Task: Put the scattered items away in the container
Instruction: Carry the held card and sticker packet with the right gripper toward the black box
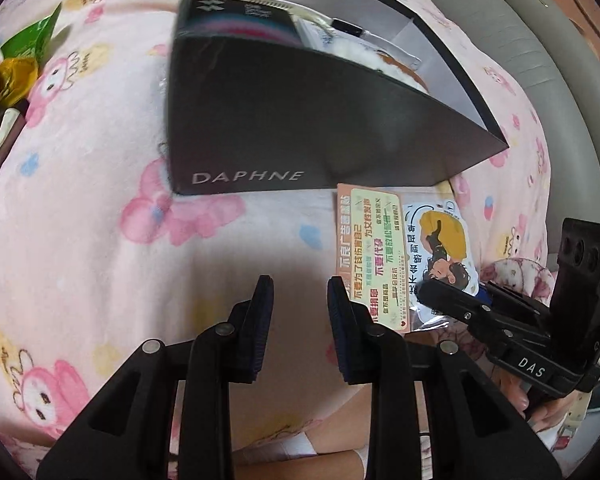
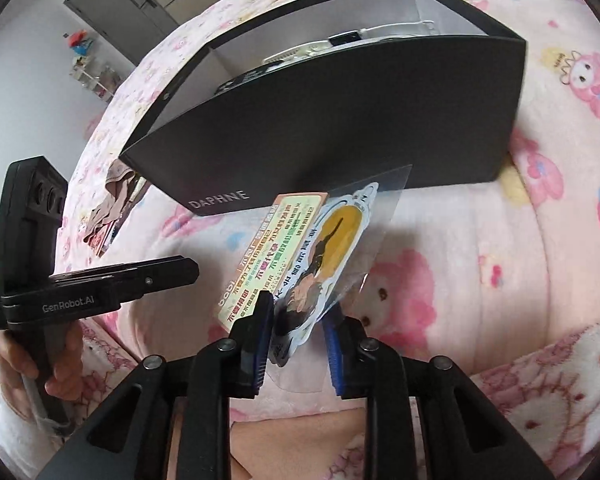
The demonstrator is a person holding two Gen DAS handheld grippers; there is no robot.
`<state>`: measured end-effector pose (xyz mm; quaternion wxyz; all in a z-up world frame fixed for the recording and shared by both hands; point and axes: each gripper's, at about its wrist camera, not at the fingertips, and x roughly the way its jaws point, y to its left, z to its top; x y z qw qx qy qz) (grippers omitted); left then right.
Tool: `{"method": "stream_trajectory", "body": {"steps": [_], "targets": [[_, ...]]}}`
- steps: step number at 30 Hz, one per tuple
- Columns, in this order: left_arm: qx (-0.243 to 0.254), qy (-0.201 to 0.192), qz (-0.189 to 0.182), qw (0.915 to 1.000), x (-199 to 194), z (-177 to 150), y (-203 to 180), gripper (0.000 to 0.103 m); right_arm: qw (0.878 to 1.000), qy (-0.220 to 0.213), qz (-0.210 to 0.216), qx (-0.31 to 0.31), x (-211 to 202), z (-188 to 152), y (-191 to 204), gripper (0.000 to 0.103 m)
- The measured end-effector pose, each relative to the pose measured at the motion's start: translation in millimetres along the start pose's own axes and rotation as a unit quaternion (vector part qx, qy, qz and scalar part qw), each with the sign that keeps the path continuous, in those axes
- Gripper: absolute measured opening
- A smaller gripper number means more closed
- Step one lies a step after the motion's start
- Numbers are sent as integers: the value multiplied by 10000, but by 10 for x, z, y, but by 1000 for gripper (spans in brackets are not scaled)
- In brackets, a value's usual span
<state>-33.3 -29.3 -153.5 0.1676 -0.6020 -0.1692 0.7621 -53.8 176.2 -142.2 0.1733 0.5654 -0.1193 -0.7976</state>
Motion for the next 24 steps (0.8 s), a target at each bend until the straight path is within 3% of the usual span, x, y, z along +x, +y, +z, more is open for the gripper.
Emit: {"method": "stream_trajectory", "body": {"steps": [2, 3, 4, 7, 9, 14, 18, 20, 24], "targets": [[98, 84, -30, 9999, 16, 35, -39, 32, 10000, -13, -18, 8, -11, 20, -32, 26], [178, 212, -148, 9995, 22, 86, -29, 39, 10000, -53, -47, -5, 1, 75, 25, 27], [223, 284, -244, 9991, 34, 98, -63, 46, 9999, -94, -139, -12, -8, 96, 31, 27], [279, 272, -411, 9984, 45, 163, -180, 52, 9977, -295, -581, -160, -48, 117, 67, 28], [265, 220, -388, 9987, 79, 191, -234, 53, 9952, -298, -870, -321, -99, 115, 94, 34], [218, 255, -165, 9993, 267, 186, -215, 53, 9971, -327, -656, -181, -200, 100, 34, 37], [209, 164, -201, 9994, 203, 100, -160, 52, 9925, -327, -1175, 72, -69, 112, -76, 37], [271, 119, -187, 9994, 171, 58, -163, 51, 9934, -218, -1106, 201, 36, 104, -74, 37], [218, 81, -258, 9994, 92, 16, -147, 53, 9967, -288, -748, -120, 46, 50, 88, 34]]}}
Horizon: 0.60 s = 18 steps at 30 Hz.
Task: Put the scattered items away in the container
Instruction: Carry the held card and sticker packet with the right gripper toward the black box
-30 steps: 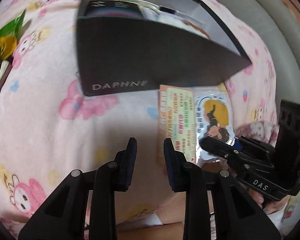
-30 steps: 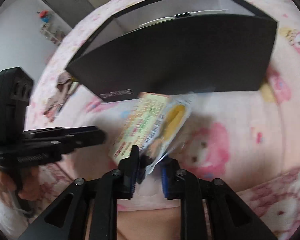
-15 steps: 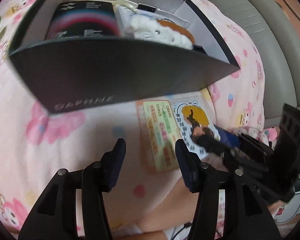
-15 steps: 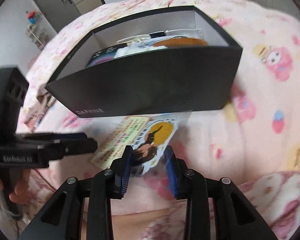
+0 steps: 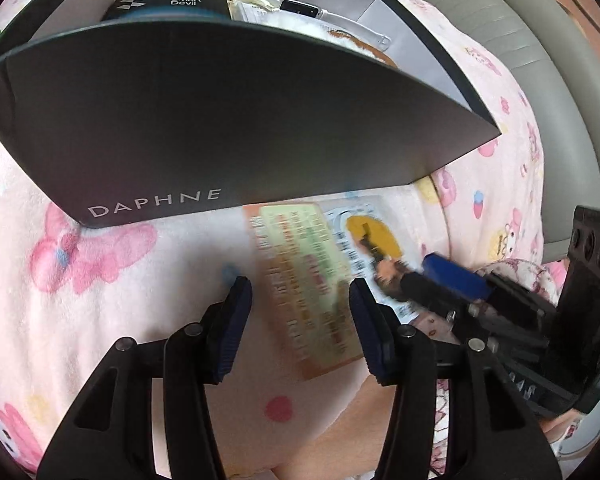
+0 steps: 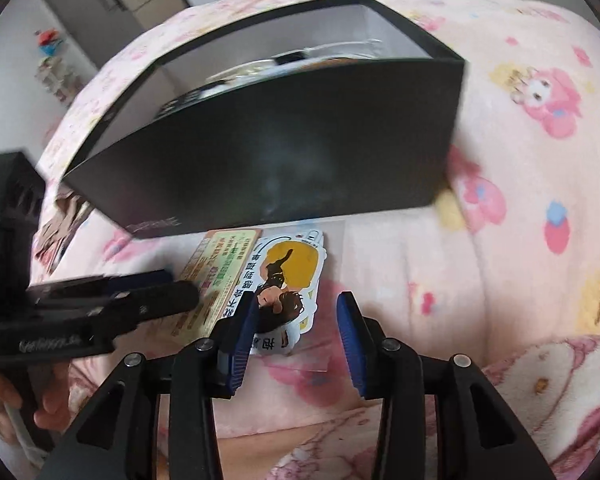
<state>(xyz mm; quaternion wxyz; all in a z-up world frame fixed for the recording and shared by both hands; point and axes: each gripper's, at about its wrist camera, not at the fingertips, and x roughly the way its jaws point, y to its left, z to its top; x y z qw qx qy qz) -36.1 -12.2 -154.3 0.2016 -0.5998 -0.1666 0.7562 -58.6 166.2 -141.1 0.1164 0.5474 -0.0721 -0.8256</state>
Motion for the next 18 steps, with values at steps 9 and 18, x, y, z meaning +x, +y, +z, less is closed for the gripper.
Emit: {"method": "stream_trajectory", "body": {"steps": [9, 18], "targets": [[-66, -427, 167, 9989, -198, 8, 27, 20, 9954, 8, 963, -1, -30, -93, 143, 31], [-848, -528, 399, 9942, -473, 9, 600, 46, 9953, -119, 942, 172, 177, -42, 330, 31]]}}
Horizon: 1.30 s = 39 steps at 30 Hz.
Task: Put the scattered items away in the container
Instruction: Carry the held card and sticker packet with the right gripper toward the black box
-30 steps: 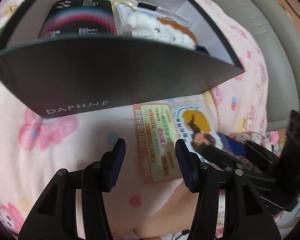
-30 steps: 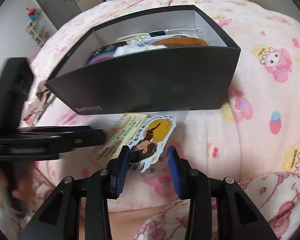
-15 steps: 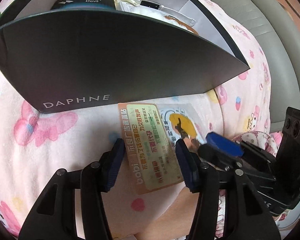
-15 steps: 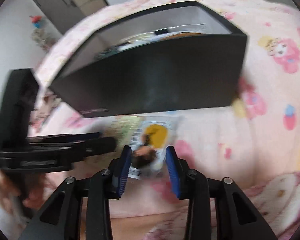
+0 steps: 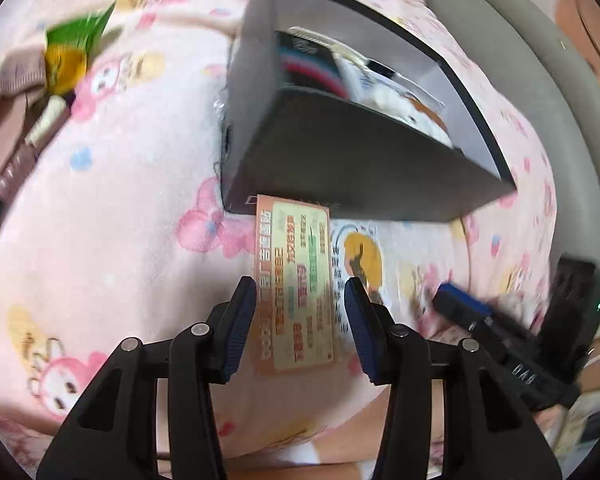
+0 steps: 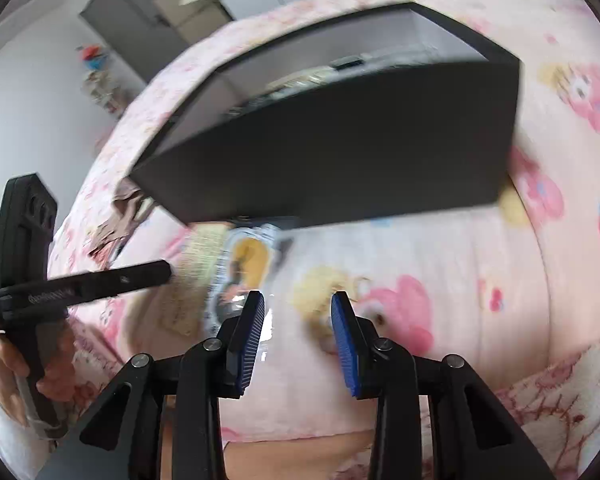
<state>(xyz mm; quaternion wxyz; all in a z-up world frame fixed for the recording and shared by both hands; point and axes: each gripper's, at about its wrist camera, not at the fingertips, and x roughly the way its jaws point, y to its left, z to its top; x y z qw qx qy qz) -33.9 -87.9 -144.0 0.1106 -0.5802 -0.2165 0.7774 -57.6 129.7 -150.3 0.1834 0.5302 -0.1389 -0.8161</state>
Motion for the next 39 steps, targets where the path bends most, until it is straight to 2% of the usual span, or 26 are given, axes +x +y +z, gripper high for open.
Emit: {"method": "stream_trajectory", "body": {"steps": [2, 5, 7, 10, 14, 16, 18, 20, 21, 24, 27, 30, 32, 33, 35, 36, 37, 39], "targets": [[-49, 27, 159, 9999, 14, 33, 38, 46, 9999, 99, 64, 57, 53, 3, 8, 31], [114, -95, 532, 9985, -89, 66, 66, 49, 9995, 151, 202, -186, 176, 51, 185, 31], [33, -102, 772, 9970, -90, 97, 145, 57, 9987, 192, 408, -242, 170, 40, 165, 31], [-105, 49, 719, 9973, -14, 120, 208, 58, 9965, 366, 706, -242, 278, 0, 170, 32], [242, 135, 515, 9983, -59, 97, 153, 58, 9958, 473, 745, -238, 400, -46, 186, 32], [462, 175, 412, 9979, -85, 85, 109, 54, 9958, 423, 786, -186, 301, -66, 76, 31], [715, 191, 551, 9957, -84, 88, 80, 45, 9974, 375, 611, 2, 276, -77, -22, 31], [768, 243, 692, 9943, -69, 127, 121, 39, 9969, 335, 705, 104, 255, -61, -71, 30], [769, 262, 651, 9946, -79, 148, 140, 35, 9969, 266, 743, 75, 212, -57, -58, 25], [971, 79, 482, 9941, -243, 183, 134, 35, 9967, 93, 808, -77, 67, -76, -14, 25], [1223, -151, 145, 9923, -480, 149, 118, 35, 9967, -27, 793, -163, -93, -130, -17, 25], [1397, -366, -73, 9895, -461, 96, -128, 35, 9968, -203, 703, -308, -227, -177, 40, 25], [1455, -488, -222, 9879, -464, 171, -246, 35, 9964, -315, 700, -350, -310, -165, 73, 25], [1498, -543, -262, 9869, -395, 175, -378, 35, 9958, -429, 708, -392, -388, -129, 98, 25], [1586, -688, -376, 9842, -537, 200, -501, 35, 9945, -615, 717, -451, -516, -69, 140, 25], [1603, -736, -430, 9834, -295, 237, -709, 35, 9932, -737, 769, -467, -602, 0, 177, 25], [1627, -792, -488, 9823, -291, 231, -747, 35, 9925, -780, 815, -476, -645, 51, 201, 25], [1782, -931, -391, 9788, -411, 333, -893, 35, 9905, -845, 933, -553, -690, 214, 288, 25]]}}
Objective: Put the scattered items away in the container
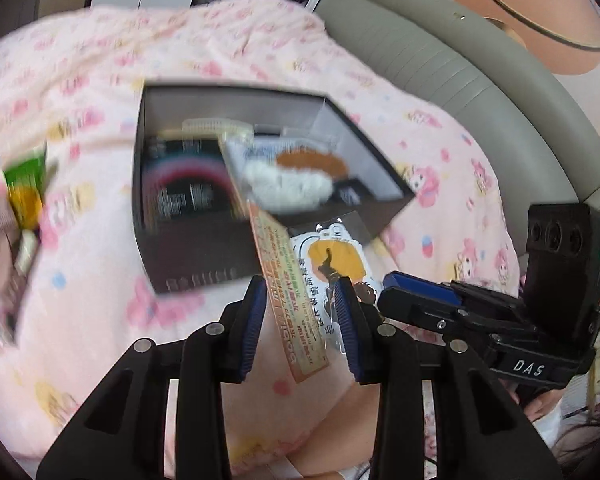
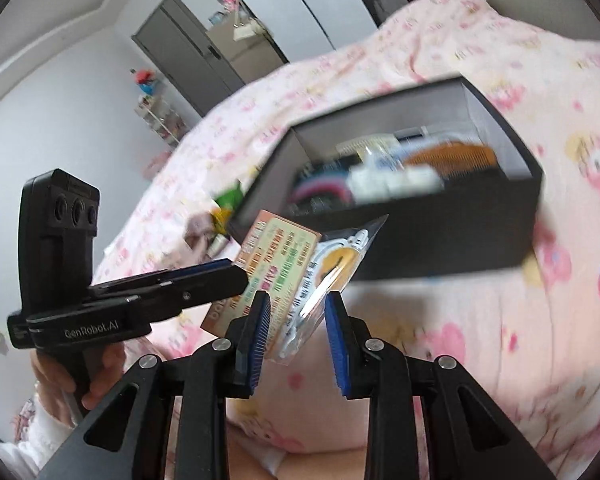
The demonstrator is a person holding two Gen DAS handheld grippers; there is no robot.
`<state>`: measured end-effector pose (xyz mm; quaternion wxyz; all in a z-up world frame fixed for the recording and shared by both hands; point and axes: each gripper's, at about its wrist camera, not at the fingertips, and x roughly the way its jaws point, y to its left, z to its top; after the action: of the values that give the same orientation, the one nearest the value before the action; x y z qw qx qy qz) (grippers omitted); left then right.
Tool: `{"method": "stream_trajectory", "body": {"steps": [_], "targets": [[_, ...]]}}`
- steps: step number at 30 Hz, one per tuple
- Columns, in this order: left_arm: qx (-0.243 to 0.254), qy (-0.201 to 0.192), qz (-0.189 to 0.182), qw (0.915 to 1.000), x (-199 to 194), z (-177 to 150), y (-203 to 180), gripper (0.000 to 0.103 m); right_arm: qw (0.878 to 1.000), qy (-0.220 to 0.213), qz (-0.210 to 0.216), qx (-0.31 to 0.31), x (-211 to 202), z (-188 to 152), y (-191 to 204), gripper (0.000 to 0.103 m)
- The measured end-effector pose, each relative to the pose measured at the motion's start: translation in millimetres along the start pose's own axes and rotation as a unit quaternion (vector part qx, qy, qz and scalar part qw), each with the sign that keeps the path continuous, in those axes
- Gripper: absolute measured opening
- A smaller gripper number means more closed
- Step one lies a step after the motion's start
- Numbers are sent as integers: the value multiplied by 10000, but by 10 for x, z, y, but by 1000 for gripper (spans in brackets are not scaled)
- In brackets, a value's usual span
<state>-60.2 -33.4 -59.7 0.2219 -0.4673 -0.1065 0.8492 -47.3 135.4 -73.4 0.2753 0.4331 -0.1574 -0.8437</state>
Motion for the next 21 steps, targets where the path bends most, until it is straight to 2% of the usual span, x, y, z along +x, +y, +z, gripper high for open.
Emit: {"method": "stream_trajectory", "body": {"steps": [2, 4, 6, 9, 11, 16, 19, 21], "targets": [[163, -35, -2, 9999, -75, 213, -14, 35, 9998, -31, 93, -173, 41, 220, 69, 25], [313, -116, 42, 9994, -169, 402, -22, 24, 9987, -55, 426, -285, 113, 498, 158, 23], [479, -136, 245, 9985, -139, 565, -26, 23, 9982, -92, 418, -426, 143, 692, 201, 23], [284, 16, 12, 9996, -26, 643, 124, 24, 9987, -53, 284, -430, 256, 810, 162, 23], [298, 129, -119, 9994, 55, 538, 195, 27, 9991, -5, 276, -311, 267, 729, 91, 23], [188, 555, -306, 9978, 177, 87, 312, 33, 9974, 461, -531, 170, 356, 159, -253, 23], [-53, 1058, -497, 9931, 347, -210, 328, 39, 9929, 736, -785, 510, 369, -168, -402, 24], [-20, 1372, -344, 9899, 506, -323, 281, 40, 9894, 886, -901, 712, 375, -346, -458, 24]]}}
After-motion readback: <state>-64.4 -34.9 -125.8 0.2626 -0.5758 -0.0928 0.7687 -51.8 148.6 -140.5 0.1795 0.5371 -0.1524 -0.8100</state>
